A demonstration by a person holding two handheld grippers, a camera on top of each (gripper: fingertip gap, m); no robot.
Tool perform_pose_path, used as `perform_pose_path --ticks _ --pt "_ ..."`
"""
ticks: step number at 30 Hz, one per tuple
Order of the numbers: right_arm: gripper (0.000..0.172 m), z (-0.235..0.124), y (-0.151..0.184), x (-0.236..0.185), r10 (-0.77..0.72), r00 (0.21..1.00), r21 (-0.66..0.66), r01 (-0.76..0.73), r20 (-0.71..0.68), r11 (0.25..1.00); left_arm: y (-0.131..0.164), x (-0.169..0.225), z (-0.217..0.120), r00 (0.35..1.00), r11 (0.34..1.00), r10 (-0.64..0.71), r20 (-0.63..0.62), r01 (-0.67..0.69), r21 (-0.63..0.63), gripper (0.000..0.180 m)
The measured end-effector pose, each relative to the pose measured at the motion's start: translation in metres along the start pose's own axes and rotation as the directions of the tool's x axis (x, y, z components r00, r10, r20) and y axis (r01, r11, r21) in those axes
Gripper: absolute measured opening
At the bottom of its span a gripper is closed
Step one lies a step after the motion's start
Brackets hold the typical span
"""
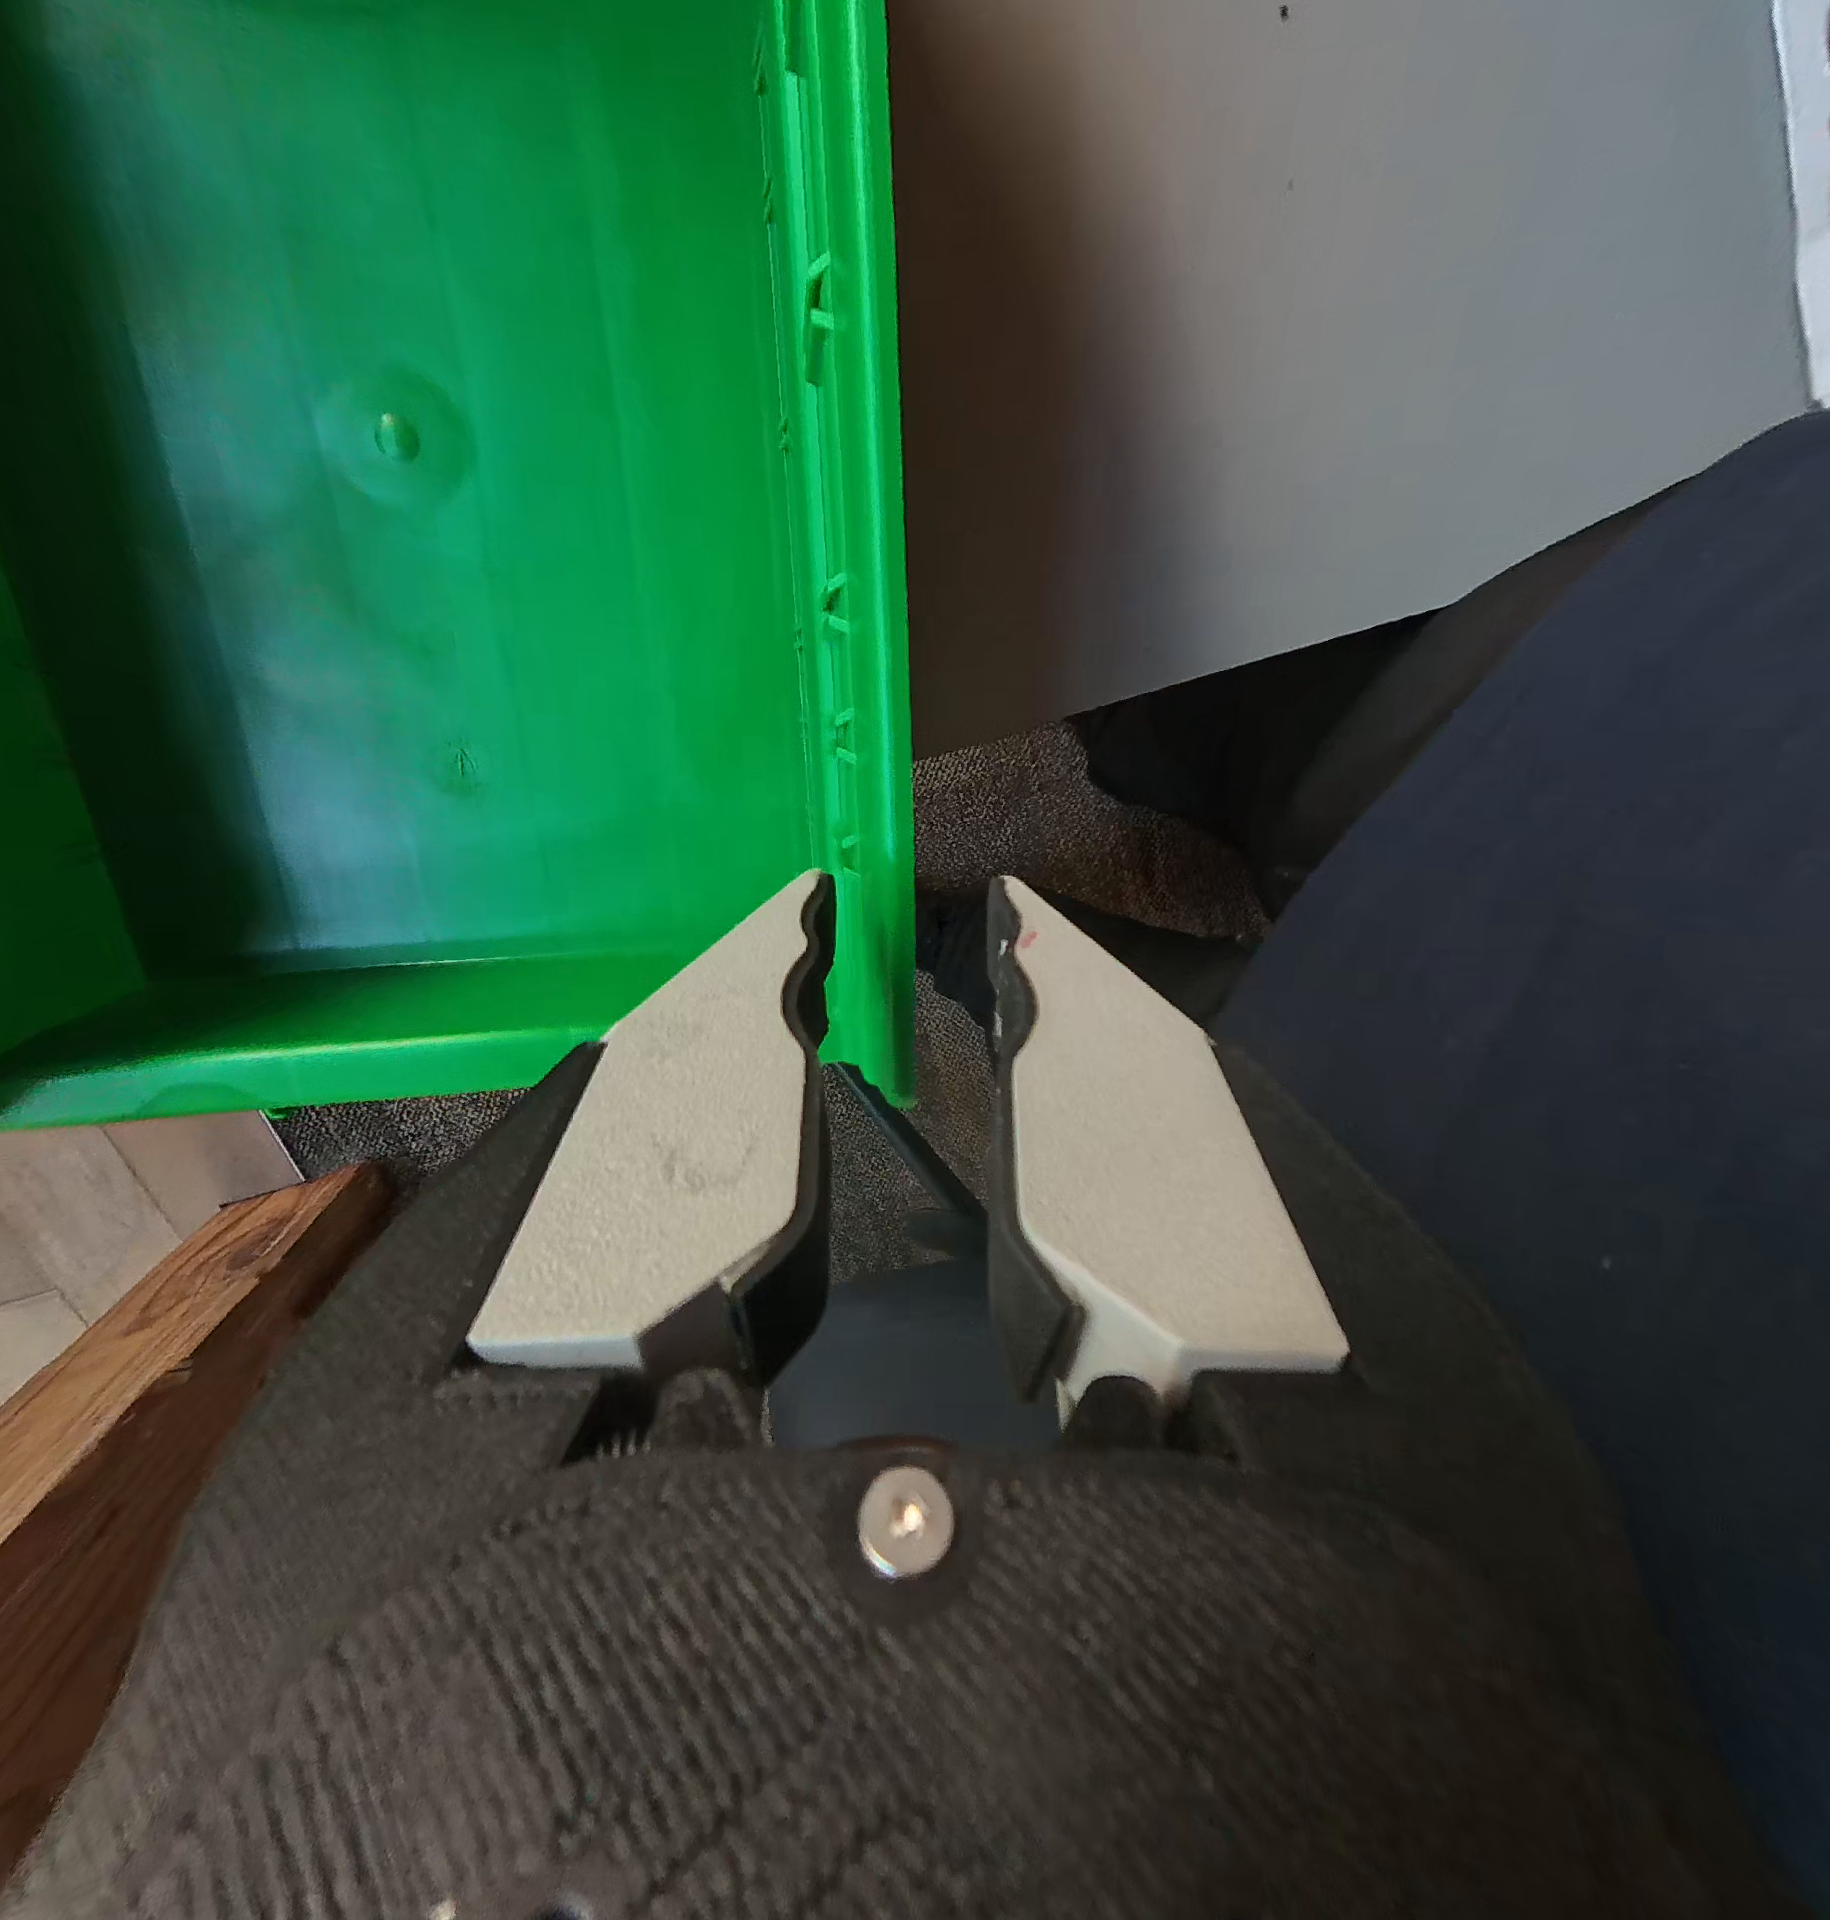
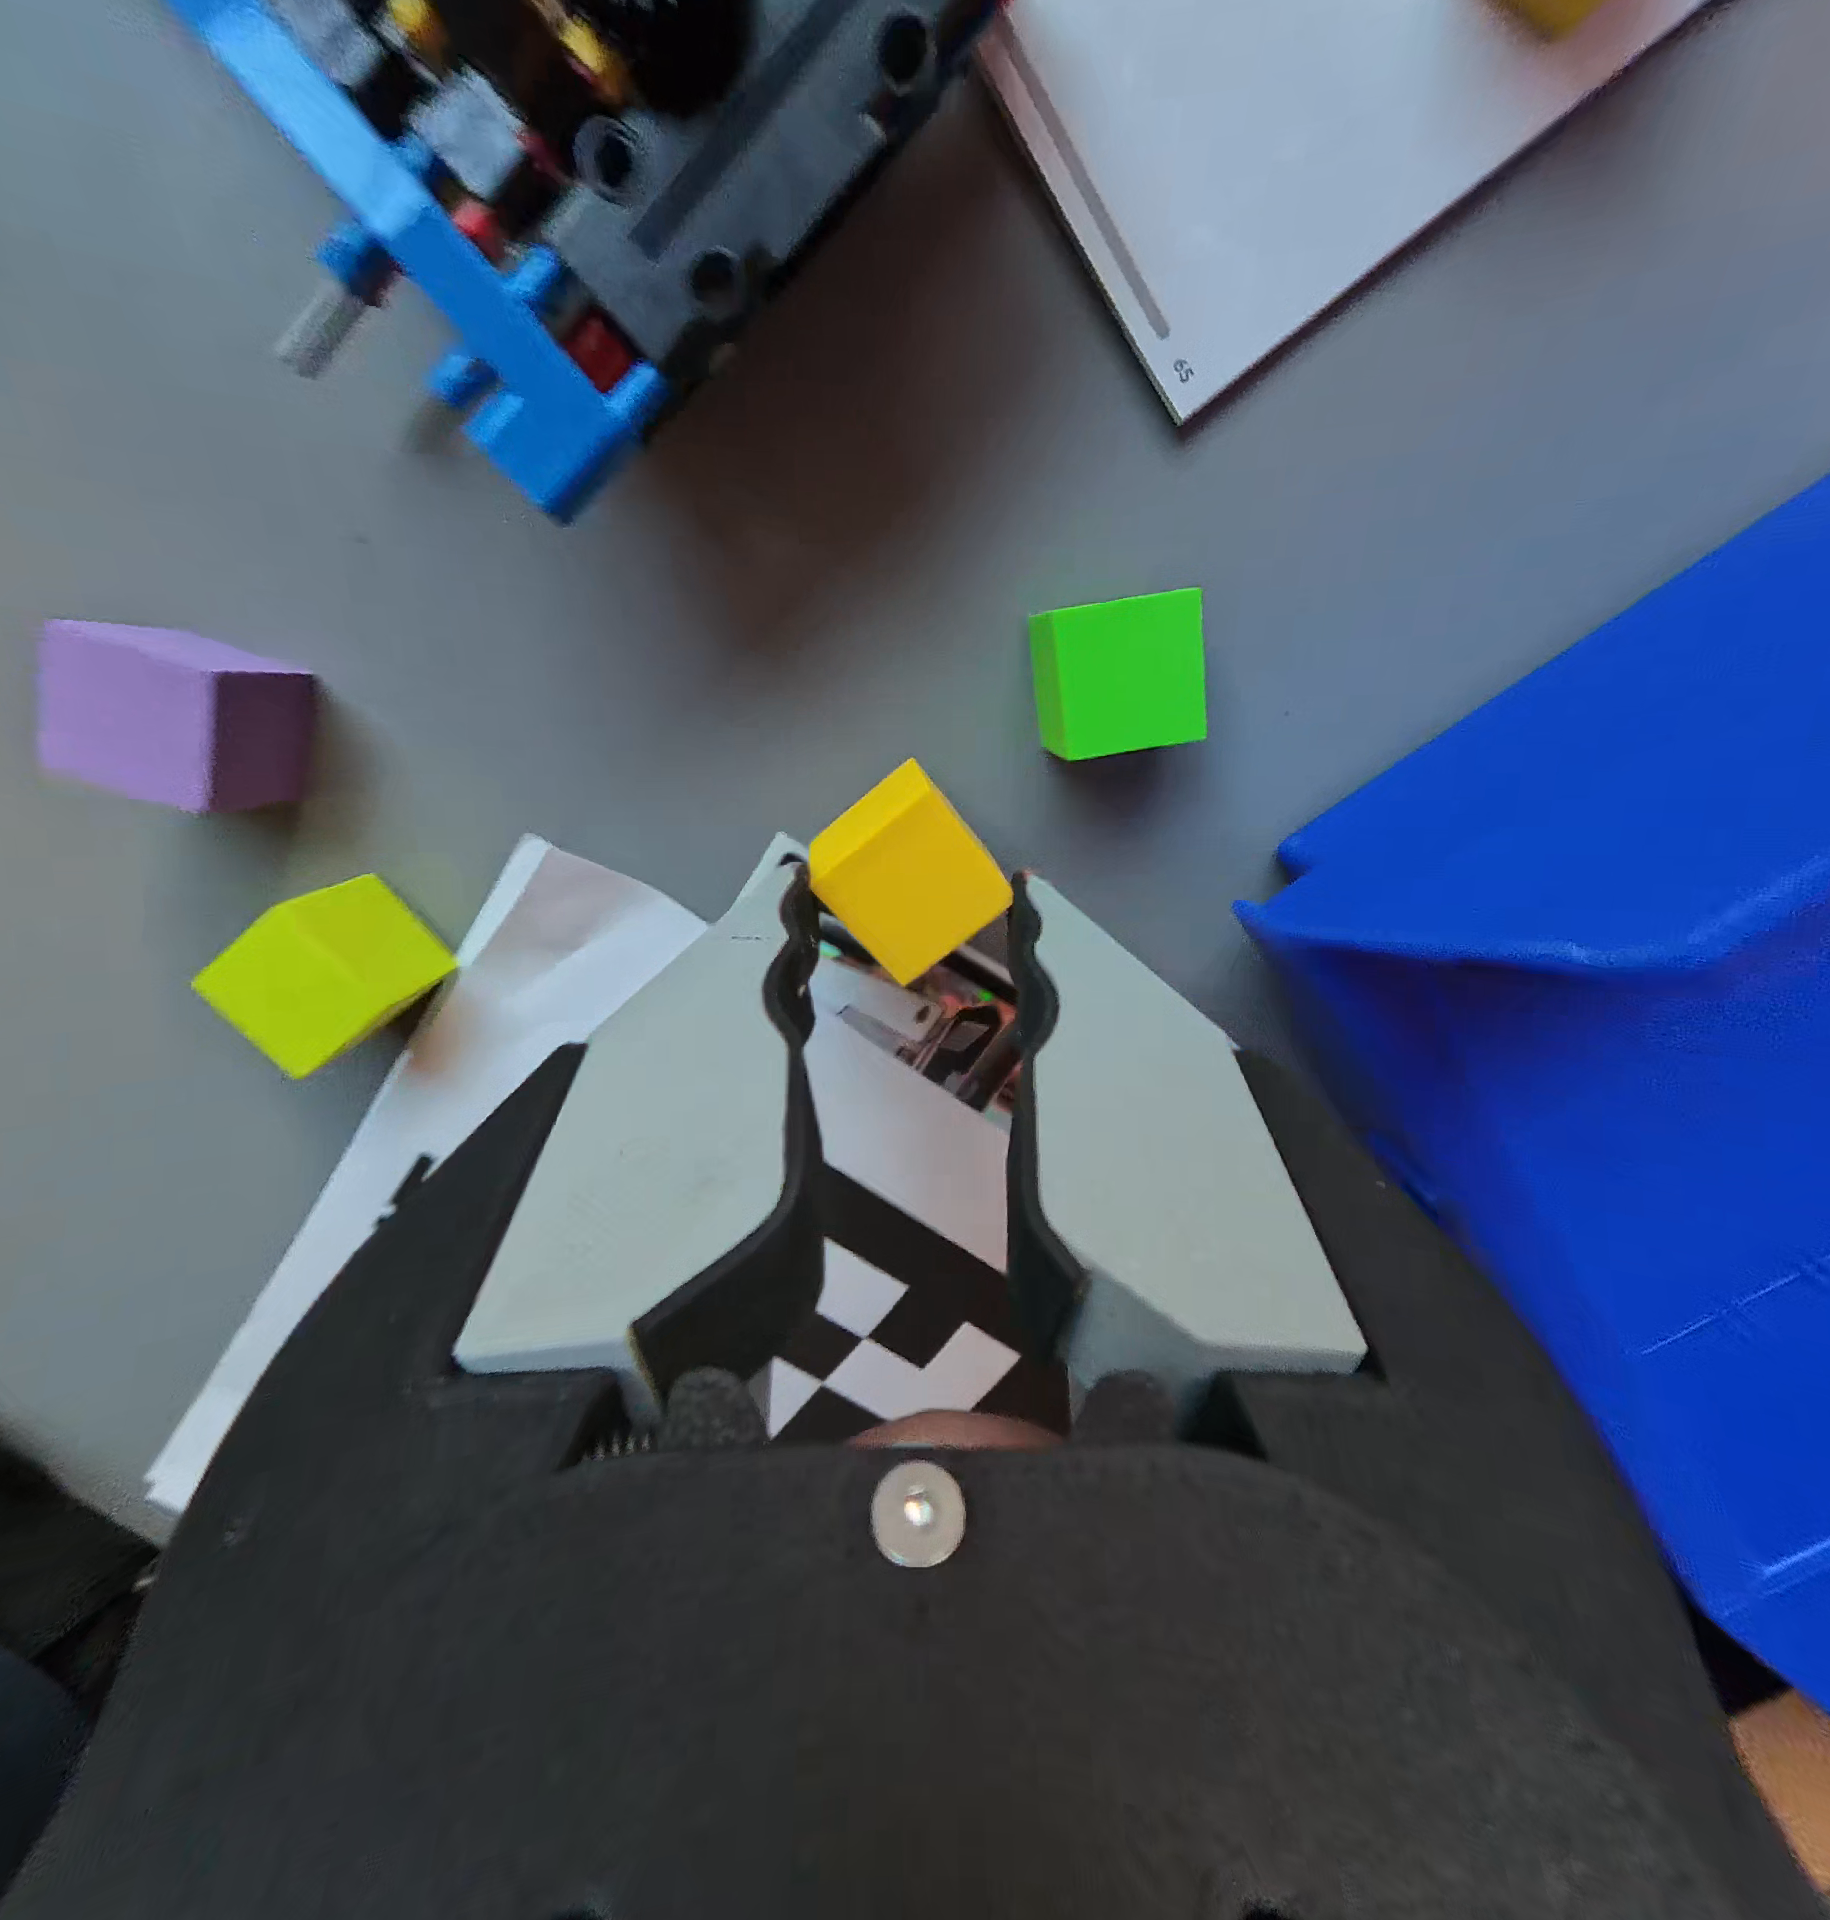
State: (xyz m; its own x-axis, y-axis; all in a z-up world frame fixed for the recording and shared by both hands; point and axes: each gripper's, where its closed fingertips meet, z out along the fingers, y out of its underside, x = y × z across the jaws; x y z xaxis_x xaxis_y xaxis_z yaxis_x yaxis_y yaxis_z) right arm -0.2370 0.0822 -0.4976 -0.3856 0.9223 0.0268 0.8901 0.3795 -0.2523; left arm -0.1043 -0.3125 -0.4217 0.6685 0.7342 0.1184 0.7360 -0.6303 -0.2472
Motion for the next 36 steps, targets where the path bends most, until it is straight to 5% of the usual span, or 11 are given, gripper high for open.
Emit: perform_pose_path --ticks 7,12,19,26,36 --pt "0.035 -0.029 0.014 -0.05 -0.033 0.992 0.092 0.022 0.118 0.995 -0.012 -0.015 -0.001 0.995 1.0 -0.019 0.1 0.017 0.02 0.026" --pt "0.05 -0.003 0.056 -0.075 -0.071 0.987 -0.087 0.084 0.143 0.993 -0.037 -0.02 -0.011 0.987 0.996 -0.046 0.156 0.035 0.076 0.028" --pt "0.062 -0.086 -0.023 -0.102 -0.065 0.99 0.168 0.043 0.129 0.985 -0.085 -0.018 -0.046 0.973 0.976 -0.06 0.223 0.01 0.217 0.049" --pt "0.059 -0.148 -0.122 -0.18 -0.089 0.996 0.396 0.075 0.017 0.915 -0.127 -0.05 -0.057 0.871 0.935 -0.222 0.439 0.061 0.35 0.073" --pt "0.055 -0.148 -0.133 -0.204 -0.064 0.998 0.413 0.057 0.003 0.909 -0.15 -0.051 -0.058 0.857 0.919 -0.269 0.44 0.091 0.384 0.077"
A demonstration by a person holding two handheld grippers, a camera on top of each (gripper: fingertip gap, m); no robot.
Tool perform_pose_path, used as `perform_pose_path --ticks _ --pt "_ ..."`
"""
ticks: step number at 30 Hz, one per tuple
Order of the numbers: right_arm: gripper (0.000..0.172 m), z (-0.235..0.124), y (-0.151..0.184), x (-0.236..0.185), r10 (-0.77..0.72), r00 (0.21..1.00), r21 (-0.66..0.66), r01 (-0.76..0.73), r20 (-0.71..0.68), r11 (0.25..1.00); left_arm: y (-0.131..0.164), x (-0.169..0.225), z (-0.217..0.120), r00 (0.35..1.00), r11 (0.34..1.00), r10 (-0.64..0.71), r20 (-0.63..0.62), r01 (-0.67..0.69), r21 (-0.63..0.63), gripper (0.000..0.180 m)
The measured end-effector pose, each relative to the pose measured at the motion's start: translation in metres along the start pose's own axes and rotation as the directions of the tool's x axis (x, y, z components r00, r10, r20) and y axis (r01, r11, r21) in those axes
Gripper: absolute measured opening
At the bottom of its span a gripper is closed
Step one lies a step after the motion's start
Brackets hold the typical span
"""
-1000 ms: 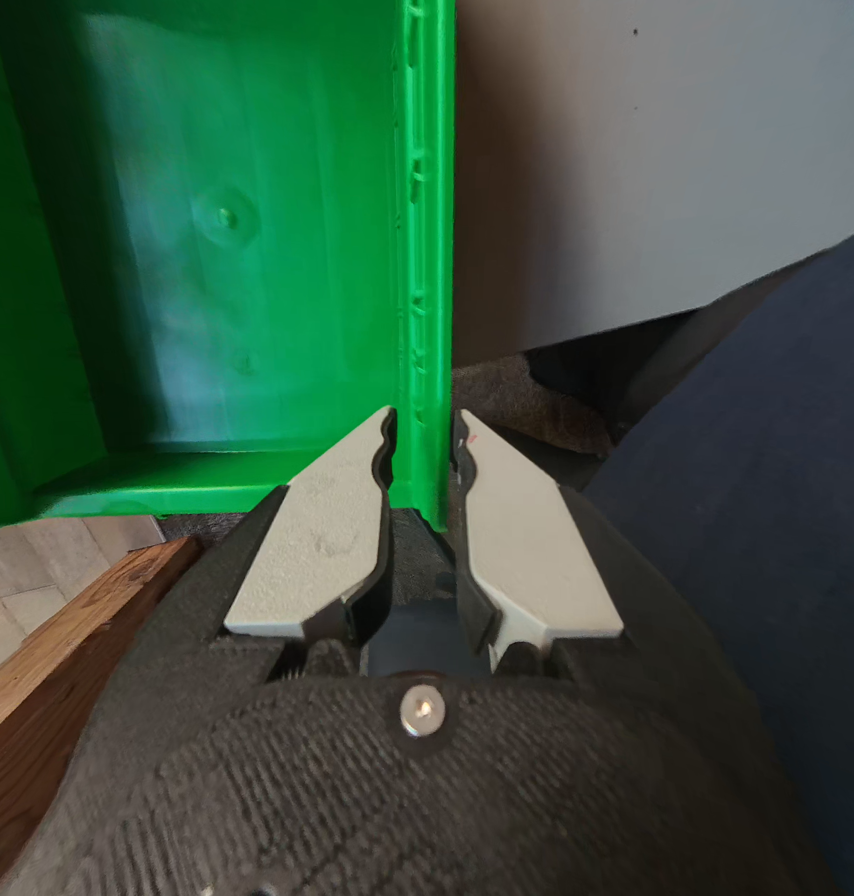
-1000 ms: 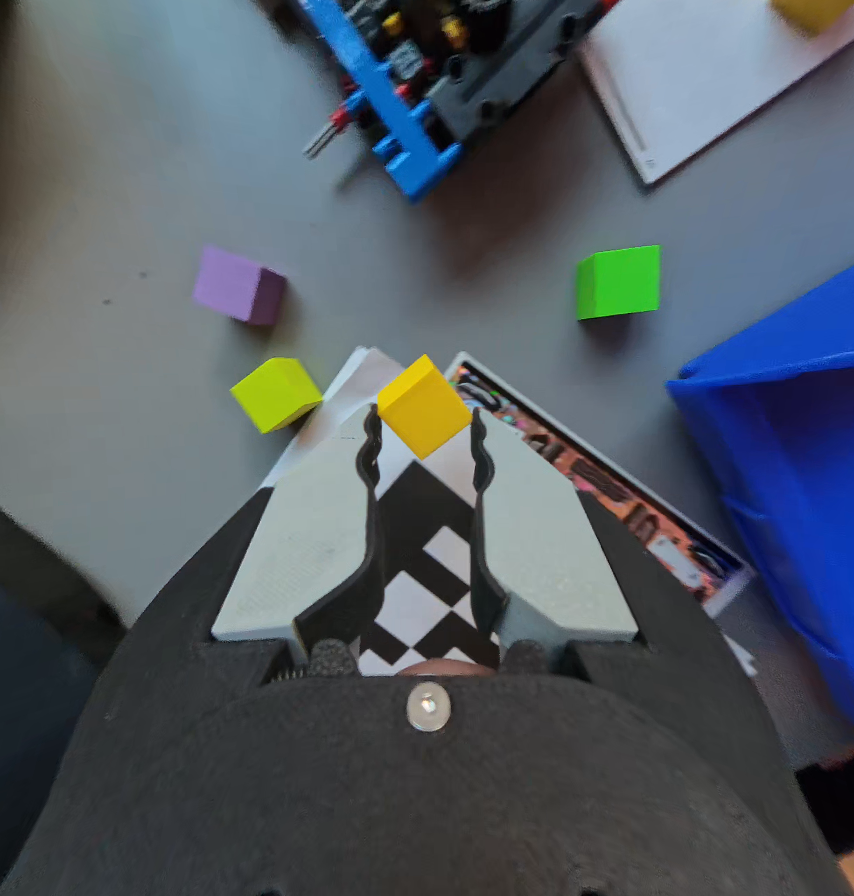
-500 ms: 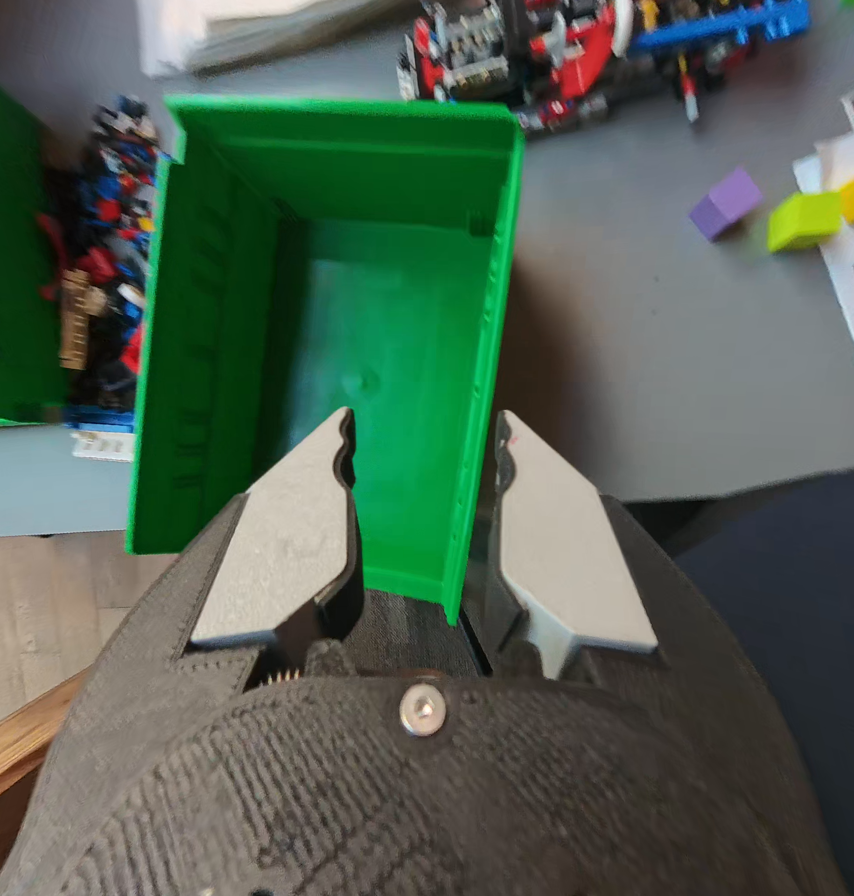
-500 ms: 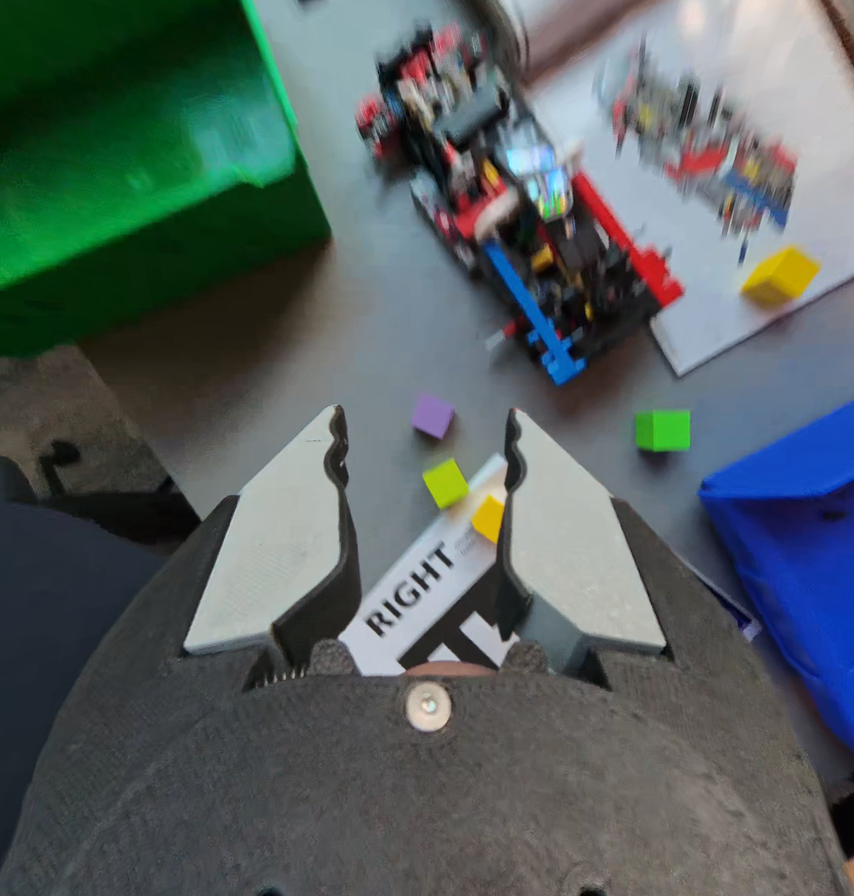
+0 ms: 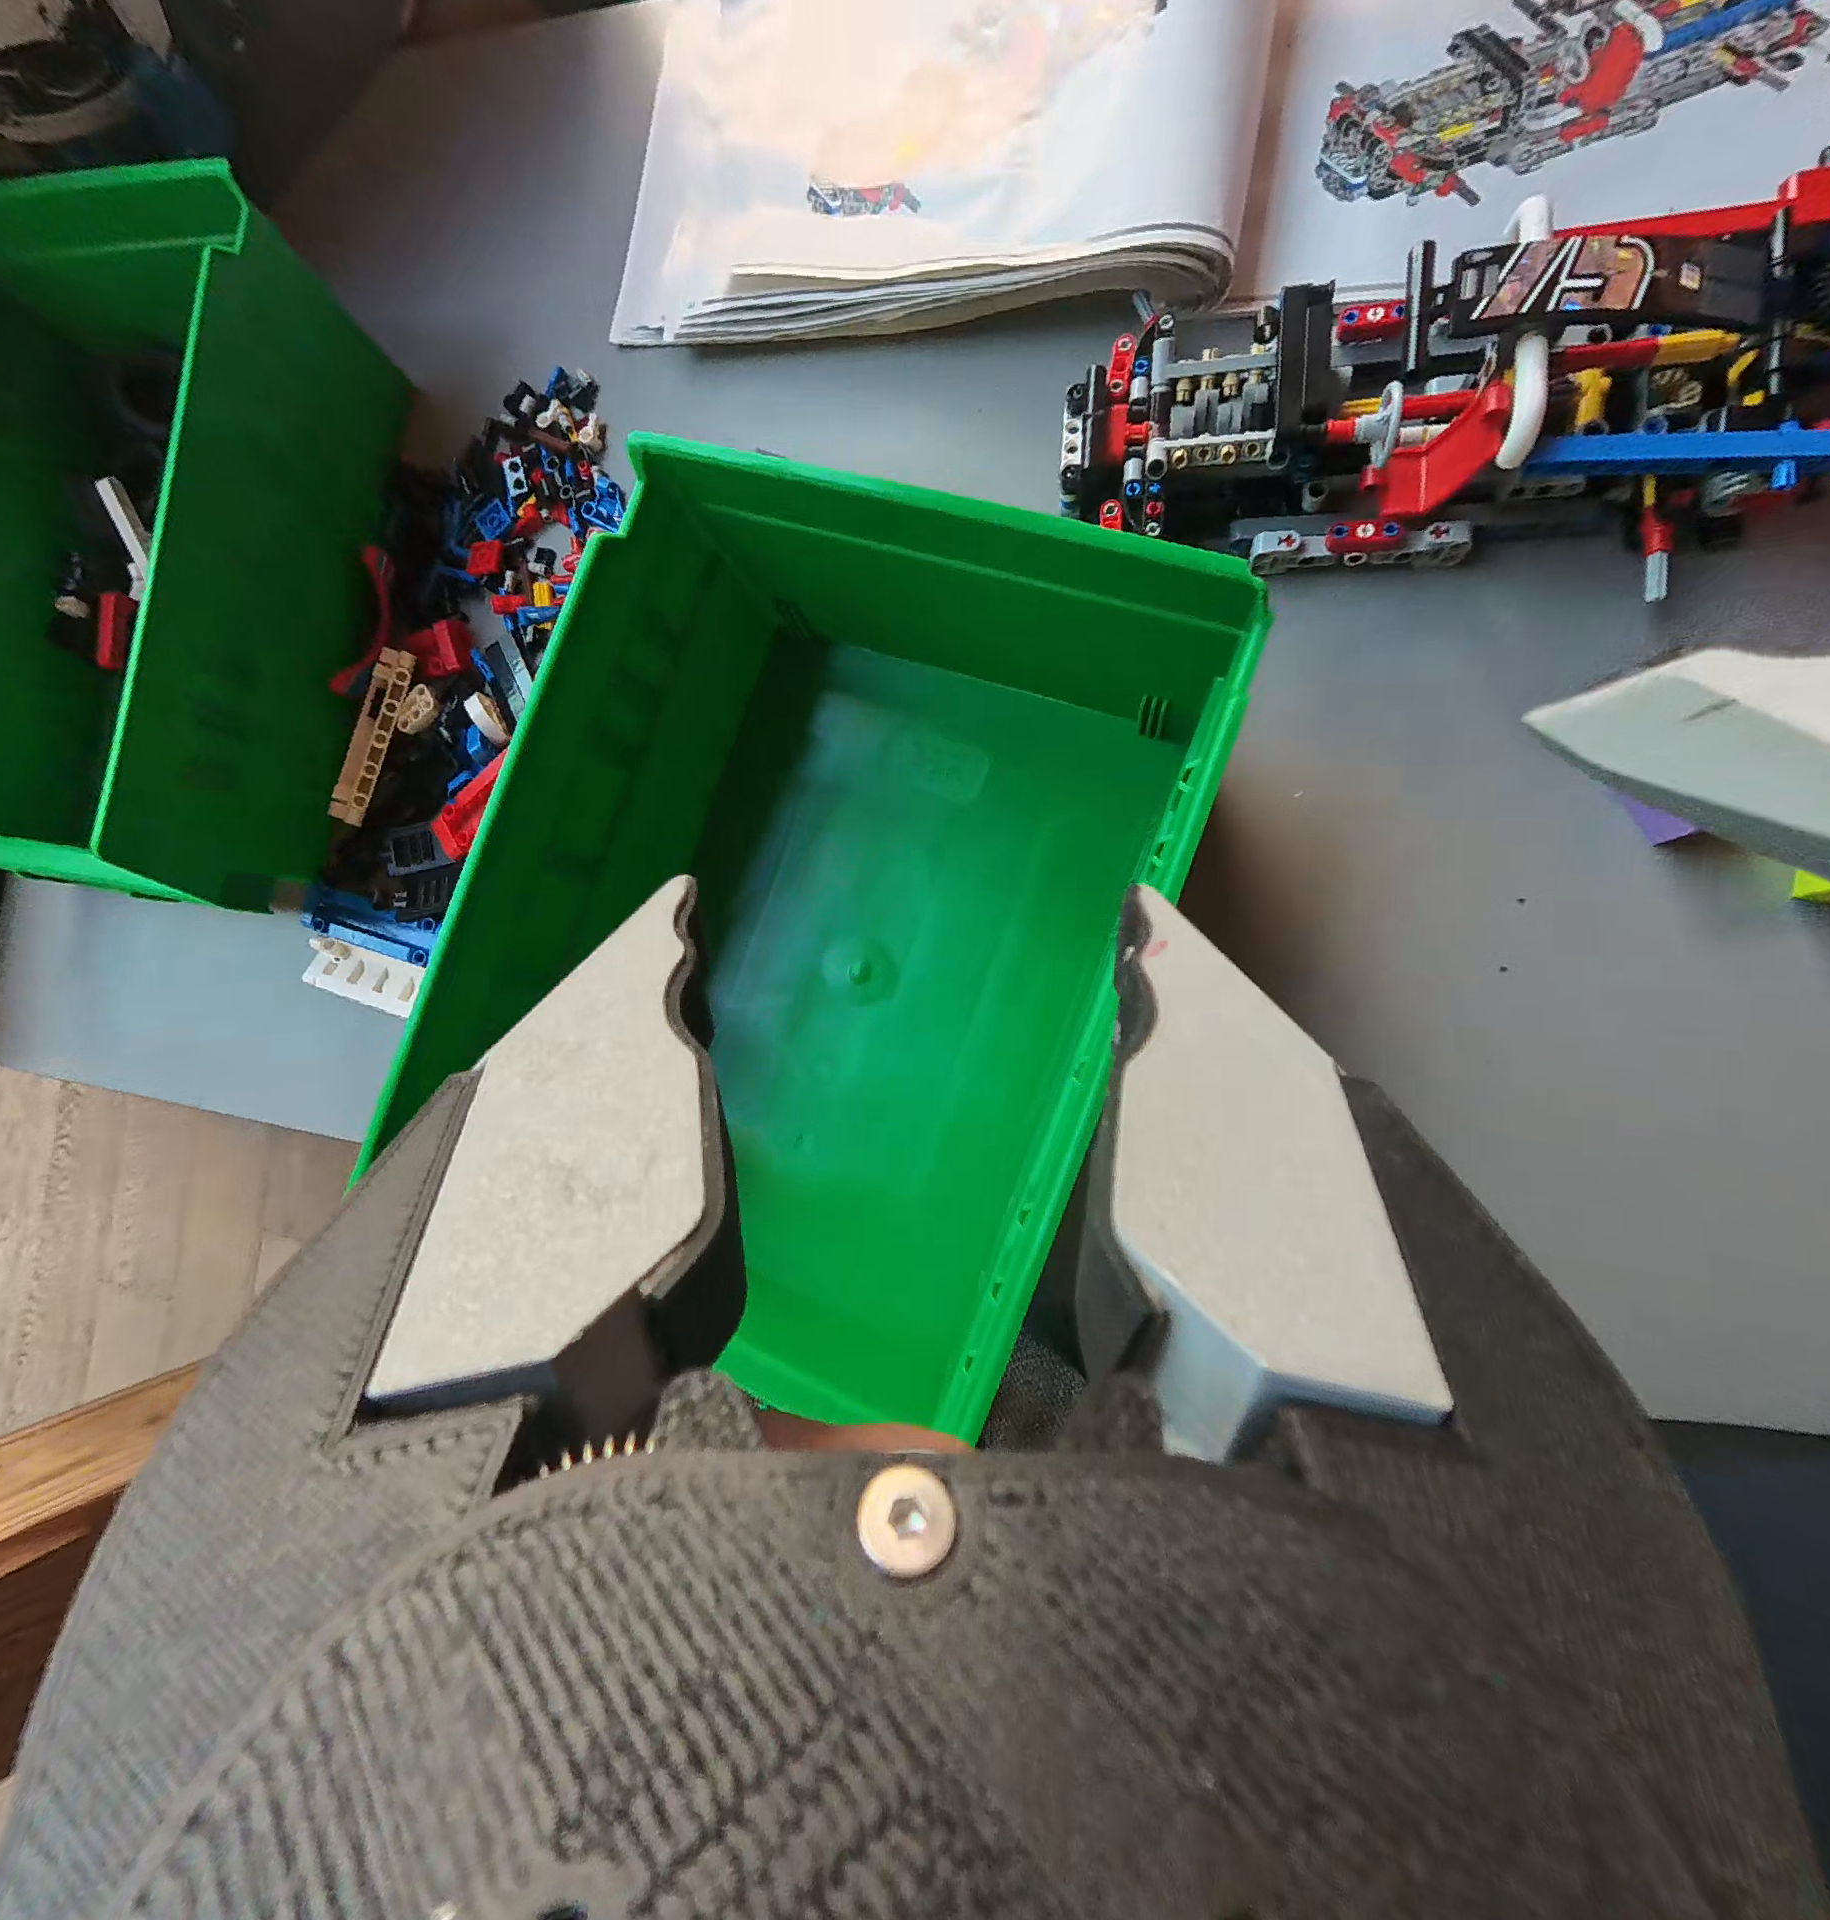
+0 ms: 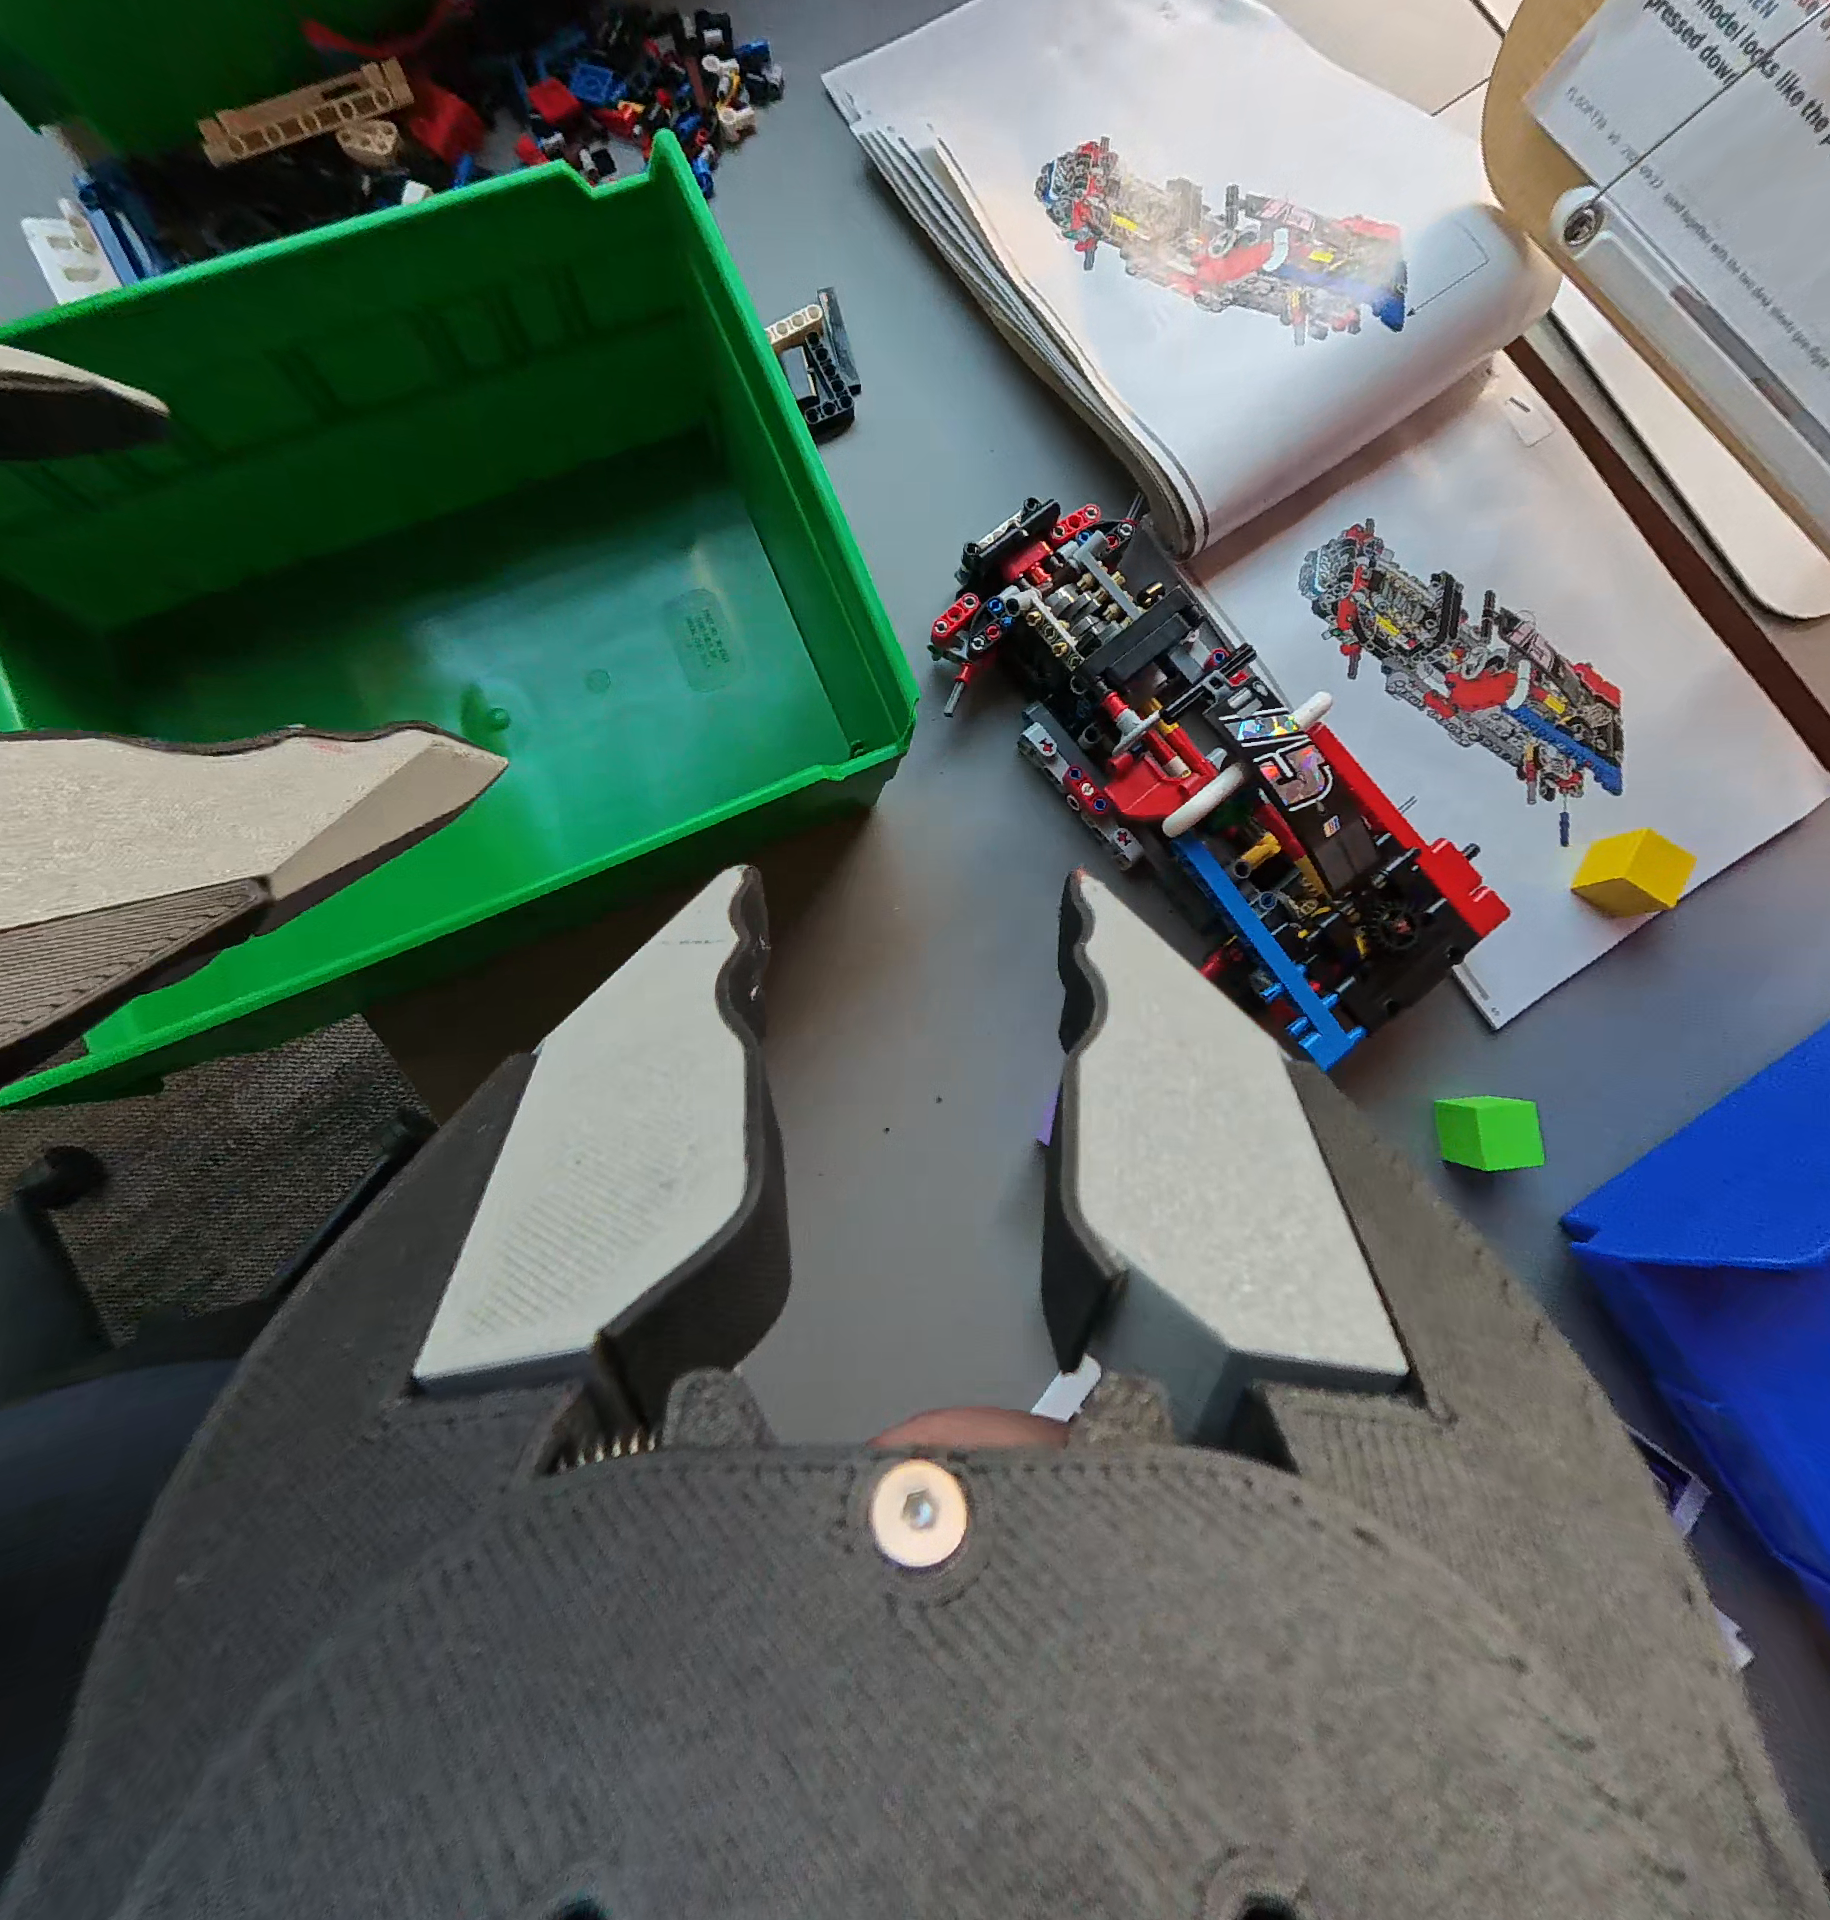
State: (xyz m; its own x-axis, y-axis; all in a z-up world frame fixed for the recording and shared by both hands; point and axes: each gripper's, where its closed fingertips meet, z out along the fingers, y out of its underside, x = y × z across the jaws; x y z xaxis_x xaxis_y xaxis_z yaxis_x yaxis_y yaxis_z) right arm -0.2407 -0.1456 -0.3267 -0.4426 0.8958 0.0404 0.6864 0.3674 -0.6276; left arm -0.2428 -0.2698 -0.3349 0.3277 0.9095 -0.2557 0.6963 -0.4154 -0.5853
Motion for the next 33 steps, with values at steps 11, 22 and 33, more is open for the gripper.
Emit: perform_pose_path --ticks 11,22,33 --pt "0.058 -0.002 0.019 0.009 0.012 1.0 -0.033 -0.012 0.0 0.999 0.006 0.008 0.006 0.999 0.999 0.027 -0.019 -0.027 -0.026 0.078" --pt "0.049 0.032 0.145 0.178 0.095 0.992 -0.281 -0.116 -0.088 0.953 0.075 0.009 -0.004 0.979 0.982 0.024 -0.203 -0.061 -0.178 0.047" --pt "0.031 0.089 0.176 0.233 -0.114 0.991 -0.519 0.059 -0.076 0.853 0.116 -0.003 -0.012 0.988 0.96 -0.015 -0.151 -0.028 -0.28 0.047"
